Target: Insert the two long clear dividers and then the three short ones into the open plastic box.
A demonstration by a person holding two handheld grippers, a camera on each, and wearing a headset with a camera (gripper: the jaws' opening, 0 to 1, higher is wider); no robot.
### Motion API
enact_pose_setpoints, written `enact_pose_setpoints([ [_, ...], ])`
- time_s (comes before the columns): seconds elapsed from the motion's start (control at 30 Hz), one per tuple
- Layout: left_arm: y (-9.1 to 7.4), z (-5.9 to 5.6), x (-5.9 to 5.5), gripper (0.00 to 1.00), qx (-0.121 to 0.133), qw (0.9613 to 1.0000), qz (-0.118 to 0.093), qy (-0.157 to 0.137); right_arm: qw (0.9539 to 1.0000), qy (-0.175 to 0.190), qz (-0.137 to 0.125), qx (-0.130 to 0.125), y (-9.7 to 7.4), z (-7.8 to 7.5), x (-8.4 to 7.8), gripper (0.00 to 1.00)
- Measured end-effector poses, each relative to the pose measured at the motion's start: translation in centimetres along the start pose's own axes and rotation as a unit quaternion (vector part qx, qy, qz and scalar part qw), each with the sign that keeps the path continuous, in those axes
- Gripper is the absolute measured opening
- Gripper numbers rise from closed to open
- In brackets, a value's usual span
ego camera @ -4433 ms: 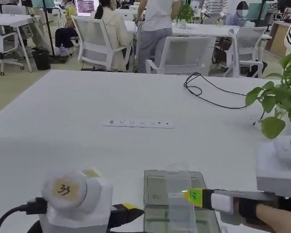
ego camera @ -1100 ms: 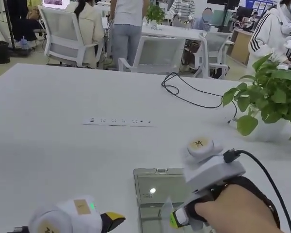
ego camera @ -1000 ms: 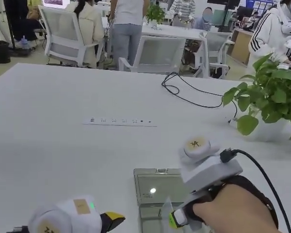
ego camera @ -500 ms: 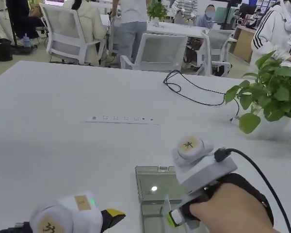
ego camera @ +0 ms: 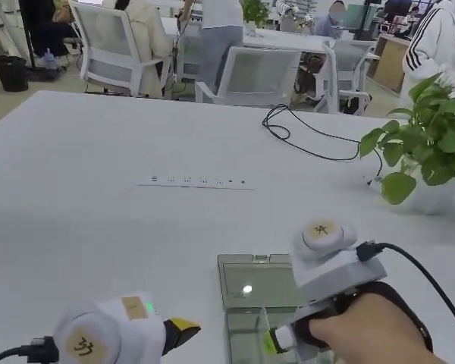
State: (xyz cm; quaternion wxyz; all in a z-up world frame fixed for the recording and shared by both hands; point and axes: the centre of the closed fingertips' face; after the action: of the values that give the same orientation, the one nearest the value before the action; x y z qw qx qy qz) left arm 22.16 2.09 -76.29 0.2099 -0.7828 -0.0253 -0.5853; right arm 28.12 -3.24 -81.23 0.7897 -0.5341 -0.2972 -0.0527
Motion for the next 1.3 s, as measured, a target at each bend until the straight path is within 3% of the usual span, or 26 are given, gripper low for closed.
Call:
enact_pose_setpoints([
  [0.37, -0.1, 0.1, 0.1, 0.97, 0.004, 1.0, 0.002, 0.0, 0.9998, 0.012, -0.007, 0.016, 0.4, 0.1, -0.2, 0.09],
  [0.6, -0.3, 0.0, 0.2, 0.97, 0.009, 0.9999, 0.004, -0.001, 0.9983, 0.035, -0.028, 0.037, -0.1, 0.2, 0.3, 0.1],
  [0.97, -0.6, 0.1, 0.6, 0.97, 0.024, 0.9997, 0.005, -0.001, 0.9937, 0.022, -0.082, 0.072, -2.6, -0.4, 2.0, 0.16],
  [1.3, -0.8, -0.2, 1.5, 0.97, 0.048, 0.9989, 0.004, -0.003, 0.9852, -0.028, -0.13, 0.108, -5.6, -0.7, 3.2, 0.21],
])
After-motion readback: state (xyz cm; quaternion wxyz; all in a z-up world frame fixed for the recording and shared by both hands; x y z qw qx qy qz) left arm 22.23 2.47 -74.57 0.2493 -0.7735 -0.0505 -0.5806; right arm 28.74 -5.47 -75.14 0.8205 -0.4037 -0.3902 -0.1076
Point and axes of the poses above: the centre of the closed fingertips' face, and the gripper's own axes: y roughly forward along the fingers, z roughly to its left, x roughly out of its top, and after that the axes turned 9 degrees about -z, right-handed
